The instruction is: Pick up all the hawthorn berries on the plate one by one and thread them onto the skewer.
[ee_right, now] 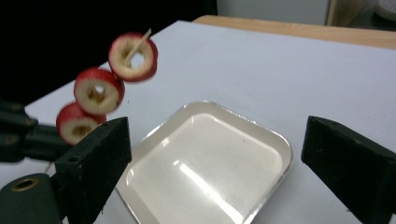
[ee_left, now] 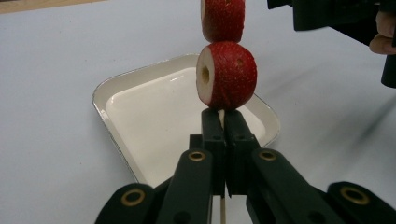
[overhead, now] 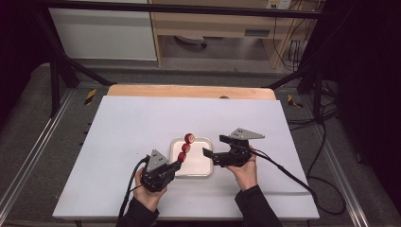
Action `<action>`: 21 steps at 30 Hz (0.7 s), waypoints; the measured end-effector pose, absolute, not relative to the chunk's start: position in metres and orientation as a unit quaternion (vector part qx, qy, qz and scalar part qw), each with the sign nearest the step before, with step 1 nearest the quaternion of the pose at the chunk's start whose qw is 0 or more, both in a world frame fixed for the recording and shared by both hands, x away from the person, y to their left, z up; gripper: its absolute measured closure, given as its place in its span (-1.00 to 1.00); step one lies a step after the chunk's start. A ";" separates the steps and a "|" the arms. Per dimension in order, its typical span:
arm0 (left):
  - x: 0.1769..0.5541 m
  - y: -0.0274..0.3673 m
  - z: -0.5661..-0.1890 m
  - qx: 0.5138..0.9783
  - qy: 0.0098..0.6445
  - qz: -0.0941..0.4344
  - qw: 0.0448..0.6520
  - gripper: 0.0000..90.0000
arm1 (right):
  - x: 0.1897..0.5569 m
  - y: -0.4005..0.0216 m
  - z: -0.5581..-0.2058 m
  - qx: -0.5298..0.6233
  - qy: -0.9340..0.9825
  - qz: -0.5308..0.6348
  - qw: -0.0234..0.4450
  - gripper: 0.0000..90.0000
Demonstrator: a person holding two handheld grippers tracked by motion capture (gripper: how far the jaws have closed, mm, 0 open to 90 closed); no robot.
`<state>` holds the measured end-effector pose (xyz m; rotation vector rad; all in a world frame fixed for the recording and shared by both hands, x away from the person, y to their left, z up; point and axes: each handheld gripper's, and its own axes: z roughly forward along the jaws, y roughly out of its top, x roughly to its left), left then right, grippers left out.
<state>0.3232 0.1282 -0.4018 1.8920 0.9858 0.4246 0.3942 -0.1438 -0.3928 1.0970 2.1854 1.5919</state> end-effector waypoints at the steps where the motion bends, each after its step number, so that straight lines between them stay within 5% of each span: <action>1: 0.323 0.129 -0.402 0.770 0.400 0.171 0.466 0.97 | 0.394 -0.146 -0.394 0.370 0.750 0.537 0.109 -0.81; 21: 0.336 0.133 -0.396 0.805 0.372 0.154 0.435 0.97 | 0.377 -0.207 -0.421 0.334 0.821 0.446 0.124 -0.99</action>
